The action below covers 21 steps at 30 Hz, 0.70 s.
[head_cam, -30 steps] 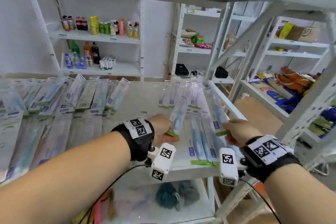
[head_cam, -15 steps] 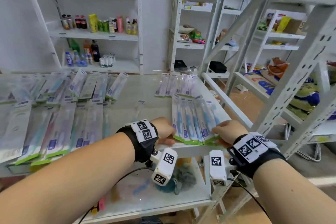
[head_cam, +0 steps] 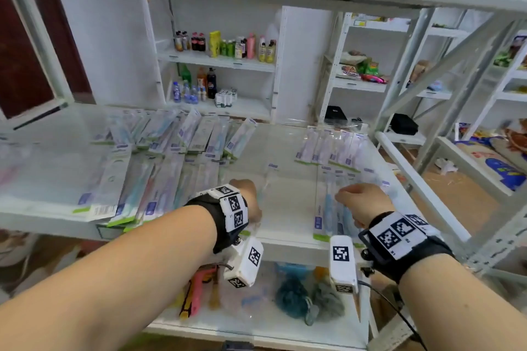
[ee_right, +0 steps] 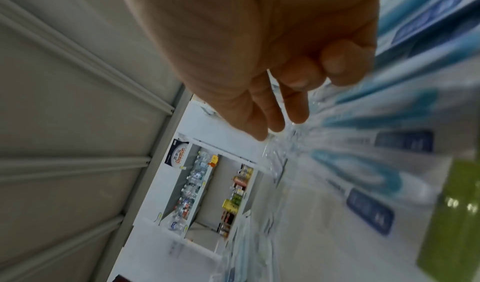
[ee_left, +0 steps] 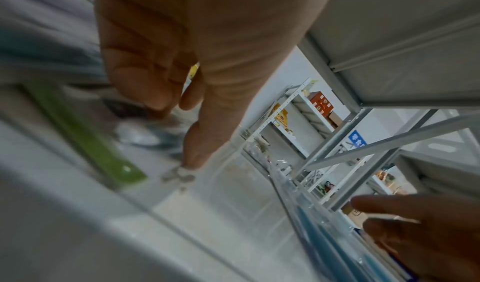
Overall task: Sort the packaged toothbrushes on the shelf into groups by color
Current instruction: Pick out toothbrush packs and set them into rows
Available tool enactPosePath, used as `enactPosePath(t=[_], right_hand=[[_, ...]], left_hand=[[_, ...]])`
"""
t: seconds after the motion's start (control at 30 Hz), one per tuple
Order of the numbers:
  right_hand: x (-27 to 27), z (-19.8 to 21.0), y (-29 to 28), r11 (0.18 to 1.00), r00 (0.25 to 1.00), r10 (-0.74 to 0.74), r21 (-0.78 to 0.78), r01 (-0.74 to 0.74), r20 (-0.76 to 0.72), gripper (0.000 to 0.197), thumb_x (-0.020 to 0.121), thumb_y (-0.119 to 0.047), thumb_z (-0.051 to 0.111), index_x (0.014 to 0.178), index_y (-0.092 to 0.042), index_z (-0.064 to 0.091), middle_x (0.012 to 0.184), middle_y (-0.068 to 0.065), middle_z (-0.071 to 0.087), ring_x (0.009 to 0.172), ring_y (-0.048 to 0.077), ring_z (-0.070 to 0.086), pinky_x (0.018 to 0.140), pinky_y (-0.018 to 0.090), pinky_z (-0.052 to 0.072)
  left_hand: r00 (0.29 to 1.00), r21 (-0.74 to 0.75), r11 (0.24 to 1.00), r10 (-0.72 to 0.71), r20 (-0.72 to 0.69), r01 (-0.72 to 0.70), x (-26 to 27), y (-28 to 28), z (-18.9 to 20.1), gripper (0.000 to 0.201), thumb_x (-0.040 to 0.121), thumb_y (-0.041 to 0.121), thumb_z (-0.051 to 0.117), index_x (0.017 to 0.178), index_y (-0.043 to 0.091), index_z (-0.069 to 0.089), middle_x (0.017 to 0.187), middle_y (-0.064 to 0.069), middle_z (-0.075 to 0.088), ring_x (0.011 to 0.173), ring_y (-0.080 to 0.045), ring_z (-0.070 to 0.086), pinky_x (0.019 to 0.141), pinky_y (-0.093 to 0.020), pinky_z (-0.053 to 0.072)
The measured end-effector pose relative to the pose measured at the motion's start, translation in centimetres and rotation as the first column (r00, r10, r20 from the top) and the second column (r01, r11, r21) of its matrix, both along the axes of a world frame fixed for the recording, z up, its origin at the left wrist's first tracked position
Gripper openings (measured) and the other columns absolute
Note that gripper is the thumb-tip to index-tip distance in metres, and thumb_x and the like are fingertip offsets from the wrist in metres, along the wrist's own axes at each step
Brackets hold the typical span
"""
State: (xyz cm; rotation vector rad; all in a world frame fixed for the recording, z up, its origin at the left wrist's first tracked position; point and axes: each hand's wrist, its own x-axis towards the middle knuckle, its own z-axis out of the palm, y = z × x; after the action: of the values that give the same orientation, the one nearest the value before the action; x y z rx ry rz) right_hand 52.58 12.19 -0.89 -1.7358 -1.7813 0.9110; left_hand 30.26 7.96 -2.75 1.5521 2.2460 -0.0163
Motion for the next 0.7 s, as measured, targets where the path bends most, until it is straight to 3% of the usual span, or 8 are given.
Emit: enactPosePath(t=[0.1, 0.2, 0.23, 0.33, 0.47, 0.57, 0.63, 0.7], right_hand=[[-2.3, -0.2, 0.3, 0.997, 0.997, 0.073, 0.005, -0.073, 0.011, 0.016, 0.089, -0.015, 0.059, 0.098, -0.006, 0.068, 0.081, 0.008, 0.058, 0.059, 0.013, 0.047, 0.050, 0.021, 0.034], [-4.1, -0.3, 0.5, 0.995, 0.995, 0.102, -0.006, -0.102, -0.004, 0.009, 0.089, -0.015, 0.060, 0.093, -0.010, 0.065, 0.079, 0.007, 0.057, 0.055, 0.011, 0.043, 0.049, 0.021, 0.033], [-4.7, -0.4, 0.5, 0.993, 0.993, 0.119, -0.007, -0.119, -0.004, 0.011, 0.089, -0.015, 0.060, 0.095, -0.009, 0.066, 0.083, 0.007, 0.058, 0.055, 0.011, 0.044, 0.049, 0.022, 0.034], [-6.0, -0.6, 0.4, 0.988, 0.988, 0.152, -0.001, -0.152, 0.025, 0.016, 0.089, -0.018, 0.059, 0.097, -0.007, 0.067, 0.078, 0.003, 0.059, 0.055, 0.011, 0.046, 0.049, 0.022, 0.034], [-7.7, -0.6, -0.1, 0.989, 0.989, 0.145, -0.019, -0.146, -0.035, 0.009, 0.088, -0.015, 0.059, 0.086, -0.010, 0.066, 0.076, 0.005, 0.062, 0.051, 0.014, 0.046, 0.047, 0.024, 0.034], [-9.5, -0.8, -0.7, 0.988, 0.986, 0.149, -0.037, -0.152, -0.070, 0.017, 0.087, -0.013, 0.060, 0.070, -0.011, 0.061, 0.078, 0.012, 0.062, 0.048, 0.018, 0.045, 0.047, 0.026, 0.035], [-10.8, -1.0, -1.1, 0.986, 0.984, 0.146, -0.068, -0.154, -0.101, 0.015, 0.087, -0.014, 0.060, 0.072, -0.011, 0.061, 0.077, 0.011, 0.061, 0.047, 0.019, 0.045, 0.046, 0.025, 0.035], [-12.4, -1.2, -1.5, 0.977, 0.980, 0.180, -0.097, -0.188, -0.084, 0.012, 0.087, -0.016, 0.060, 0.081, -0.006, 0.064, 0.077, 0.011, 0.061, 0.048, 0.019, 0.047, 0.046, 0.024, 0.036]], left_hand=[[0.999, -0.038, 0.999, -0.016, -0.030, 0.015, -0.7, 0.0, -0.8, 0.038, 0.067, 0.046, 0.074, 0.077, 0.015, 0.053, 0.096, -0.009, 0.067, 0.083, -0.027, 0.066, 0.076, -0.033, 0.056], [0.999, -0.038, 0.999, -0.030, -0.018, 0.029, -1.0, 0.1, -1.4, 0.041, 0.070, 0.050, 0.070, 0.093, 0.018, 0.056, 0.108, -0.008, 0.063, 0.092, -0.026, 0.064, 0.083, -0.037, 0.055], [1.000, -0.036, 0.999, -0.020, 0.004, 0.020, -1.2, 0.2, -1.5, 0.047, 0.067, 0.049, 0.071, 0.095, 0.014, 0.057, 0.101, -0.008, 0.065, 0.088, -0.026, 0.065, 0.080, -0.037, 0.055], [0.997, -0.040, 0.999, -0.017, 0.082, 0.020, -1.3, 0.5, -1.2, 0.044, 0.055, 0.049, 0.074, 0.074, 0.013, 0.058, 0.069, -0.003, 0.064, 0.060, -0.021, 0.064, 0.058, -0.026, 0.052], [0.976, 0.045, 0.998, 0.022, 0.217, -0.032, -2.8, 0.3, -1.9, 0.044, 0.050, 0.054, 0.070, 0.069, 0.016, 0.057, 0.066, -0.002, 0.063, 0.056, -0.019, 0.062, 0.050, -0.022, 0.046], [0.914, 0.175, 0.970, 0.086, 0.397, -0.168, -5.4, 0.1, -1.2, 0.033, 0.067, 0.050, 0.064, 0.070, 0.018, 0.056, 0.064, 0.000, 0.061, 0.055, -0.015, 0.060, 0.045, -0.019, 0.042], [0.840, 0.271, 0.918, 0.109, 0.532, -0.291, -7.5, -0.3, -0.3, 0.028, 0.077, 0.043, 0.062, 0.074, 0.015, 0.059, 0.064, 0.000, 0.059, 0.055, -0.014, 0.057, 0.039, -0.015, 0.040], [0.718, 0.312, 0.848, 0.110, 0.687, -0.429, -9.5, -1.1, 0.7, 0.023, 0.083, 0.036, 0.063, 0.081, 0.013, 0.061, 0.073, -0.005, 0.060, 0.060, -0.018, 0.056, 0.044, -0.018, 0.046]])
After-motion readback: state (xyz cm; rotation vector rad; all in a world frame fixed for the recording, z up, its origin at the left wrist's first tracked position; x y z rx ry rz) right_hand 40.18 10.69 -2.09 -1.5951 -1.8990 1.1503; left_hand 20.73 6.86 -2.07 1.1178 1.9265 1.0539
